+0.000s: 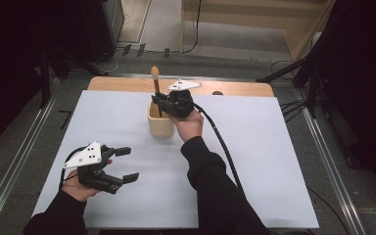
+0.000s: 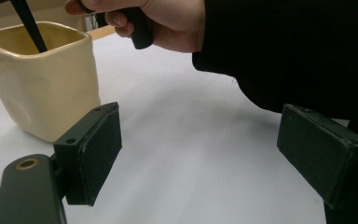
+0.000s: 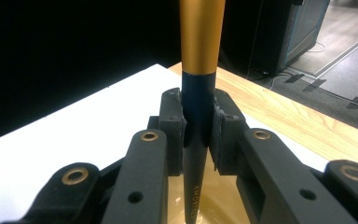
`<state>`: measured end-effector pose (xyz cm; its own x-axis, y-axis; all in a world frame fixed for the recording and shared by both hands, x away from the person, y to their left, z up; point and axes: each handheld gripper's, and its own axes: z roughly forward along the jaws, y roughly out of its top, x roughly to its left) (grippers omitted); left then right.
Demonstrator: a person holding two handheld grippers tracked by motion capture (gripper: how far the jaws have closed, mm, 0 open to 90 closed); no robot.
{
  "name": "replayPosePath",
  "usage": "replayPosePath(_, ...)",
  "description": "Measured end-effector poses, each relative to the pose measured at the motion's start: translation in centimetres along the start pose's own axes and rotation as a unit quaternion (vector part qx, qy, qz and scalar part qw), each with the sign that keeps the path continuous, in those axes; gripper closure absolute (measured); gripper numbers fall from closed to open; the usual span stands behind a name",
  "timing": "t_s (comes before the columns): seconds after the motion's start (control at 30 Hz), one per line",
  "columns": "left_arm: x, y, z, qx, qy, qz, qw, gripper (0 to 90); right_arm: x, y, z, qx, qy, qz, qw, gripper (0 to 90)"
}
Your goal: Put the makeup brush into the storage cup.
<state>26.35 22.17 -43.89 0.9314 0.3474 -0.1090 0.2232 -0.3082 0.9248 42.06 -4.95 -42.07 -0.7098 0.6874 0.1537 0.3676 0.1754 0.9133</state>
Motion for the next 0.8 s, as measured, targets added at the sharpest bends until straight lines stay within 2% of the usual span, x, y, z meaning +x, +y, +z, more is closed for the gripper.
replayPosePath(0.2, 0.1, 0.0, -0.1, -0.001, 0.002, -0.002, 1.0, 14.3, 0.0, 0.0, 0.1, 0.003, 0.003, 0.001, 1.0, 76.7)
replayPosePath(0.23, 0.1, 0.0, -0.1, -0.001, 0.003, -0.001, 1.0, 14.3, -0.1, 0.0, -0.1, 0.002, 0.008, 0.003, 1.0, 67.4)
replayPosePath(0.3, 0.2, -0.1, -0.2, -0.003, 0.002, -0.003, 1.0, 14.3, -0.3, 0.1, -0.3, -0.013, 0.026, 0.013, 0.9995, 41.6)
replayPosePath(0.37, 0.2, -0.1, -0.2, -0.002, 0.005, -0.004, 1.0, 14.3, -0.7, 0.3, -0.7, -0.015, 0.038, 0.022, 0.9989, 27.2)
replayPosePath(0.4, 0.3, -0.1, -0.3, -0.002, 0.006, -0.004, 1.0, 14.3, -0.8, 0.2, -1.0, -0.011, 0.041, 0.023, 0.9989, 23.8)
replayPosePath(0.5, 0.3, -0.1, -0.3, -0.004, 0.007, -0.005, 1.0, 14.3, -0.7, 0.0, -1.6, 0.001, 0.022, 0.007, 0.9997, 22.5)
replayPosePath(0.53, 0.3, -0.1, -0.3, -0.004, 0.007, -0.005, 1.0, 14.3, -0.7, -0.2, -1.8, -0.002, 0.022, 0.003, 0.9997, 22.1)
replayPosePath(0.6, 0.3, -0.1, -0.3, -0.002, 0.008, -0.004, 1.0, 14.3, -0.9, -0.5, -2.3, -0.004, 0.033, 0.01, 0.9994, 22.1)
replayPosePath(0.67, 0.3, -0.1, -0.3, -0.001, 0.008, -0.004, 1.0, 14.3, -0.9, -0.7, -2.6, 0.006, 0.038, 0.009, 0.9992, 21.9)
replayPosePath(0.8, 0.4, -0.1, -0.3, -0.001, 0.01, -0.006, 0.9999, 14.3, -0.6, -1.1, -3.2, 0.004, 0.033, -0.003, 0.9995, 21.8)
